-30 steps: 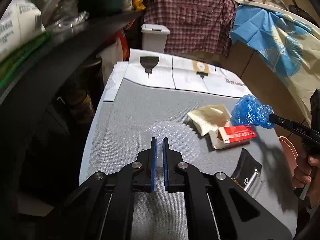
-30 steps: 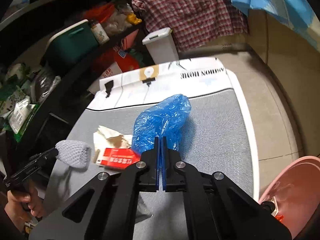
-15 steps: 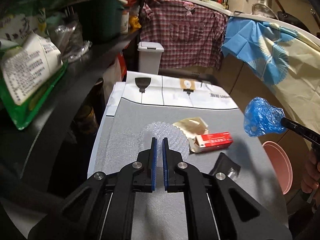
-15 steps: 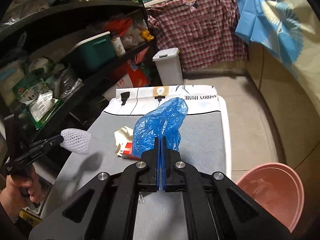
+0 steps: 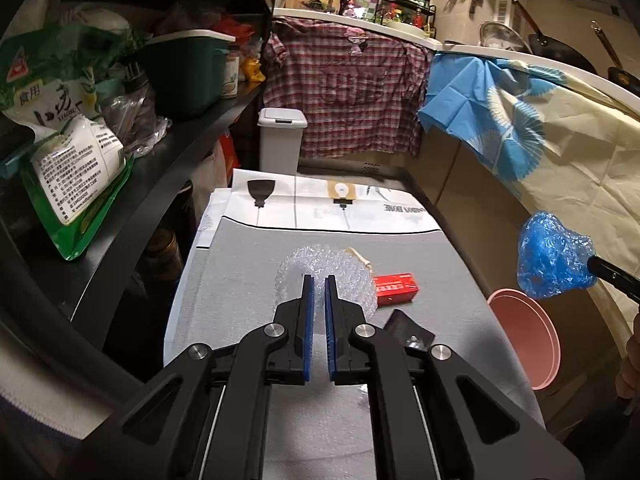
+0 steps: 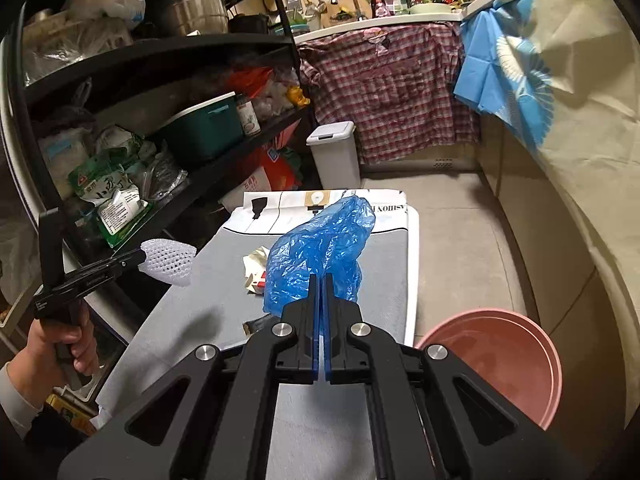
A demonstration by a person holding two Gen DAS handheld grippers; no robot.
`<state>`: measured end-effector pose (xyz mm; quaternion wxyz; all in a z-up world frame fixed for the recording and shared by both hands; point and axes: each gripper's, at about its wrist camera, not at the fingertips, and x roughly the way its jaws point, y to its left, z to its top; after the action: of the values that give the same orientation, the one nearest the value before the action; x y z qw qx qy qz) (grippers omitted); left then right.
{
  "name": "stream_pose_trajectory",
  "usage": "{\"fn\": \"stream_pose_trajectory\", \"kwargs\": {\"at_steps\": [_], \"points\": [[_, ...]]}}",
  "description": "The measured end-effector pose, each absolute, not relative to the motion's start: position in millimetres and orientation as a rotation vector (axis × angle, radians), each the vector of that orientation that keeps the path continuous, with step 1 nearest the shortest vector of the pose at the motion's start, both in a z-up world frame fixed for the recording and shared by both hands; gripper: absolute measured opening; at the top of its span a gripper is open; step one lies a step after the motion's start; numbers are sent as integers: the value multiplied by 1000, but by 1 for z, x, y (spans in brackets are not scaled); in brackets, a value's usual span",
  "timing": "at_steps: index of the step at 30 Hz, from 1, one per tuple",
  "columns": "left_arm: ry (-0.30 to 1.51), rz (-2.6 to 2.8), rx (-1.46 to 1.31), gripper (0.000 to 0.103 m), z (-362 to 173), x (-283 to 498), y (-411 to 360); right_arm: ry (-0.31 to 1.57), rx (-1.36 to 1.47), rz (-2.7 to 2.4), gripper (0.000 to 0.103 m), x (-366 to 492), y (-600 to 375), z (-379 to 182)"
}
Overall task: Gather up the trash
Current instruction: 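Lift and carry the mesh net and the blue bag over the pink bucket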
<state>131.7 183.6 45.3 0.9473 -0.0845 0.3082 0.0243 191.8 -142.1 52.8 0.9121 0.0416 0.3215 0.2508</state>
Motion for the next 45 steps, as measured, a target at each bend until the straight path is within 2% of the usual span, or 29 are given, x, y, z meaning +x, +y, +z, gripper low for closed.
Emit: {"fn": "stream_pose_trajectory", "kwargs": {"at_steps": [14, 45], "points": [[628, -19, -151, 5, 47, 120, 137, 663, 124, 460, 2, 178, -171, 28], [659, -243, -64, 5, 34, 164, 0, 667, 195, 226, 2, 188, -268, 16]]}}
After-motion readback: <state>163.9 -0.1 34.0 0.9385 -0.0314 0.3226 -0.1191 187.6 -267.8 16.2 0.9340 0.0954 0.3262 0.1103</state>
